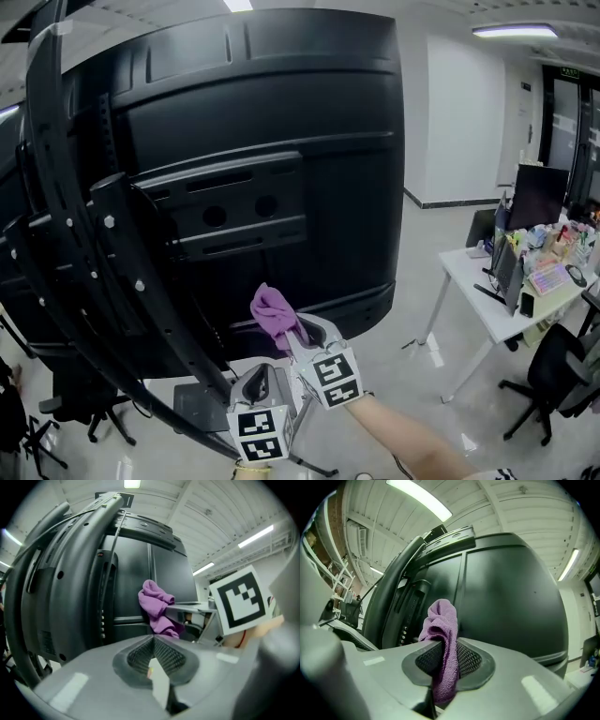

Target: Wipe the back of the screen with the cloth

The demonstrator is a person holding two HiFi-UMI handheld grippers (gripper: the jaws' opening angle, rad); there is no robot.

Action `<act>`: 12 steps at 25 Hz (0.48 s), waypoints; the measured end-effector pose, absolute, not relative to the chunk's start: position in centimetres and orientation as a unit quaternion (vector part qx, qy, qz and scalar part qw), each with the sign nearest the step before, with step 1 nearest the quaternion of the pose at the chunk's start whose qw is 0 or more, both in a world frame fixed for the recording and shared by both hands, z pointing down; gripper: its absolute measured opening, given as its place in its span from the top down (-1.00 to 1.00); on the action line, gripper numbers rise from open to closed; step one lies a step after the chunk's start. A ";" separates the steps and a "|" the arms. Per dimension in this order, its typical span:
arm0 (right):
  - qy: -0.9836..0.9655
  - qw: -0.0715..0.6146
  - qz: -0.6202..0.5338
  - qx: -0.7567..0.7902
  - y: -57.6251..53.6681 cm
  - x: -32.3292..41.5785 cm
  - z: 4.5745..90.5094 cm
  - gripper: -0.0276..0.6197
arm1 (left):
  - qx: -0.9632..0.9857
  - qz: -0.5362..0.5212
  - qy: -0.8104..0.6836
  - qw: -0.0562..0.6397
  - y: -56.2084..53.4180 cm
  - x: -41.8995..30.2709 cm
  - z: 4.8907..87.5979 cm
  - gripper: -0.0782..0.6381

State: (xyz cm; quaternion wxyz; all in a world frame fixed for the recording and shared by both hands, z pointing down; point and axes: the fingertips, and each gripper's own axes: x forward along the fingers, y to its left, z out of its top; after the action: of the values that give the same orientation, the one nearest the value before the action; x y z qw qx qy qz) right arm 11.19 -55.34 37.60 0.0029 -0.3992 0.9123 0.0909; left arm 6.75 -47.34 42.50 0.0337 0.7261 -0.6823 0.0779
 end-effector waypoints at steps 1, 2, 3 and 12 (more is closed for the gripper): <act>0.910 0.002 0.094 -0.403 -55.9 12.7 37.6 0.74 | 0.725 0.078 -0.683 0.035 -47.9 7.6 42.6 0.76; 0.908 0.000 0.096 -0.408 -56.6 14.4 37.7 0.74 | 0.724 0.078 -0.684 0.037 -48.4 8.5 42.7 0.76; 0.905 -0.003 0.097 -0.415 -57.2 16.3 37.8 0.74 | 0.723 0.077 -0.685 0.039 -48.9 9.4 42.9 0.76; 0.876 -0.005 0.086 -0.475 -62.8 31.0 38.8 0.74 | 0.726 0.064 -0.683 0.045 -52.9 17.3 43.6 0.76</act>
State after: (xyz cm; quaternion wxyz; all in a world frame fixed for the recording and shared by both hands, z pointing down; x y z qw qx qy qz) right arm 31.02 -62.76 38.85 -0.0054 -0.4749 0.8758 0.0860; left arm 17.28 -52.89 43.60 0.0446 0.7262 -0.6830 0.0644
